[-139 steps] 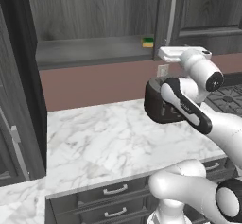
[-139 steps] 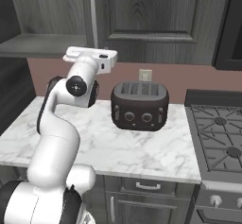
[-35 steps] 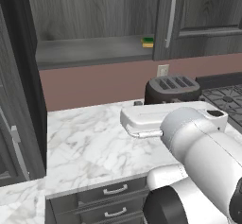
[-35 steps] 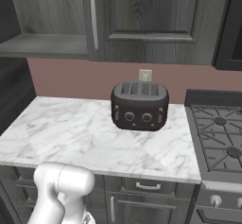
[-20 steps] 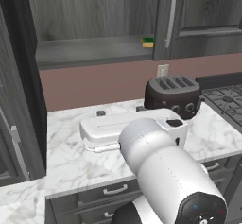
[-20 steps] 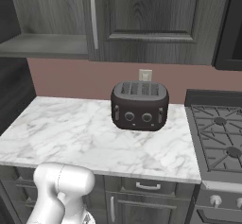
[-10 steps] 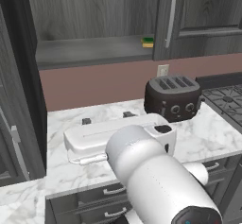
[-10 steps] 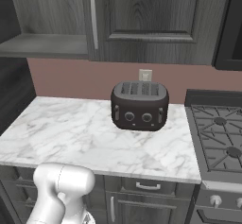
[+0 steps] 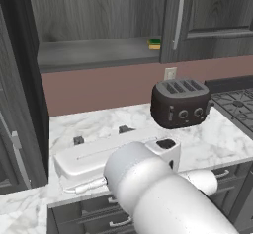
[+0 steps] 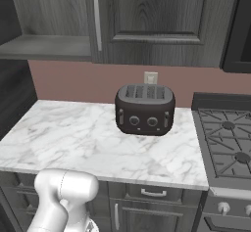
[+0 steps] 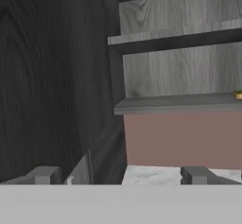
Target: Pick up the sponge and sponge from the sink, and place them back in the cabinet, and close the cabinet doors.
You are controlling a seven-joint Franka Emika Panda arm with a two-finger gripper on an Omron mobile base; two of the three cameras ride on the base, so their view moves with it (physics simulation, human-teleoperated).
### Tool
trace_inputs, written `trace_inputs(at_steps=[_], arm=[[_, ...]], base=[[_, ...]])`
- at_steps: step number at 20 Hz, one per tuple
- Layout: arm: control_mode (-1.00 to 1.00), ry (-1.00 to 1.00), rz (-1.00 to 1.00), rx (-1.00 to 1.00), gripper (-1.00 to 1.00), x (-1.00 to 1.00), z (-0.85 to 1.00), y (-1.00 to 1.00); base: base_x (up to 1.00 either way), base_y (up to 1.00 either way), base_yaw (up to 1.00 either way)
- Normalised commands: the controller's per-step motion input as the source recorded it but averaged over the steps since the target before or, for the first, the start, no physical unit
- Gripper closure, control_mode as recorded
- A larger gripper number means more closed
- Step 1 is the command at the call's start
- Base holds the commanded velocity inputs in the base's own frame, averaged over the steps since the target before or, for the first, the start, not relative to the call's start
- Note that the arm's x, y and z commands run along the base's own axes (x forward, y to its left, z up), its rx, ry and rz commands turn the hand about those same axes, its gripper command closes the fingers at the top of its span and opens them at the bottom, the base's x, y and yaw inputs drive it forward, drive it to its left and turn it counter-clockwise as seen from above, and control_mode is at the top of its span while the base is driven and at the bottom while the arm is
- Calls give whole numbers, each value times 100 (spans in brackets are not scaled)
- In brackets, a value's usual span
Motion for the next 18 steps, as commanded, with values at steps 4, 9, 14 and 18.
trace_inputs(at_steps=[4, 9, 14, 18], arm=[[-100, 0, 8, 0, -100, -32, -6, 20], [-100, 0, 9, 0, -100, -26, -2, 12], [-100, 1, 8, 0, -100, -18, -4, 18], [-100, 0, 6, 0, -100, -12, -2, 24]], base=[[0, 0, 0], [0, 0, 0], [0, 0, 0], [0, 0, 0]])
